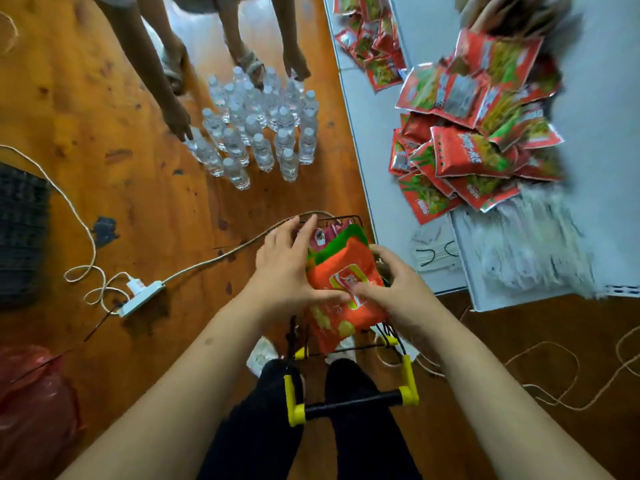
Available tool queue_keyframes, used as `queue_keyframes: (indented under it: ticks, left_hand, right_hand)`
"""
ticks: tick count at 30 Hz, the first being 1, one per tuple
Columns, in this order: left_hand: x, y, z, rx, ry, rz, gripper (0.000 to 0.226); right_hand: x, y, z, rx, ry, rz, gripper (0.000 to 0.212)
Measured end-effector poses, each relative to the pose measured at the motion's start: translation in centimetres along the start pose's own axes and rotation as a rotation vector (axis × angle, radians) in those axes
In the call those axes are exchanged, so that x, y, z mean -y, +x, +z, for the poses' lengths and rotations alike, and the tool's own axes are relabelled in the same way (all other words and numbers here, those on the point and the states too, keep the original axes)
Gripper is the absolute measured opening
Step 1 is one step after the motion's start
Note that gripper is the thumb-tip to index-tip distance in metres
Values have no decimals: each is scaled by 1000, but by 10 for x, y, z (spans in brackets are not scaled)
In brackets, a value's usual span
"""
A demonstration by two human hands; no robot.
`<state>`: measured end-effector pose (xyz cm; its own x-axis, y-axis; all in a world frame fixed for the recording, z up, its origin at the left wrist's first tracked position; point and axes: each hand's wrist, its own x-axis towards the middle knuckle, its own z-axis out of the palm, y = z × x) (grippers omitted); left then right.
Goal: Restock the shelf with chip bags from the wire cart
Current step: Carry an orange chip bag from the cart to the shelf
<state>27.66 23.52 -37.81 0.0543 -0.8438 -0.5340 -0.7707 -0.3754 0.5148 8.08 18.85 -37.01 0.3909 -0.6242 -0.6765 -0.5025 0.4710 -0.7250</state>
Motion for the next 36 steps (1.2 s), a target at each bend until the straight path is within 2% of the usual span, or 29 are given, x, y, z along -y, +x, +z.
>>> queue_keyframes:
  ticks: [2,3,6,8,11,15,18,21,23,24,26,31,34,36]
  left_hand:
    - [-25,-18,-42,166,91,96,124]
    - [-37,-30,-62,243,45,132,114]
    - [-76,-79,-110,373,-357,150,79]
    - [-98,-115,-133,353,-502,166,69]
    - [-133,-164,-147,304,-601,218,54]
    - [-188,-230,-136,270,-642,318,48]
    - [-235,-275,-109,363,-607,402,41]
    - [-283,-323,-71,456,-513,500,45]
    - [-314,-361,-38,533,-512,573,33]
    - [-329,-382,-20,570,-505,605,27]
    - [-358,-424,21,647,-494,647,29]
    - [-420,-531,142,882,-410,688,34]
    - [-447,-595,219,1013,-345,687,32]
    - [-461,-632,267,1081,-317,702,26]
  right_hand:
    - [38,-39,-10,43,-10,-60,51]
    - [58,-61,-15,42,-23,-85,51]
    - [108,-126,-25,-15,114,-145,44]
    - [131,-174,-20,-126,248,-194,41]
    - [137,-248,-5,-326,466,-230,66]
    - [132,-343,32,-554,428,-224,42]
    - [108,-412,39,-795,502,-213,43]
    - [71,-482,40,-991,615,-205,41]
    - [45,-527,39,-1117,686,-203,42]
    - [29,-550,39,-1184,703,-204,35]
    - [-4,-595,38,-1329,727,-195,26]
    - [-109,-715,43,-1666,780,-104,43]
    - [-180,-783,49,-1784,810,-24,36]
    - [-223,-823,50,-1842,834,20,41]
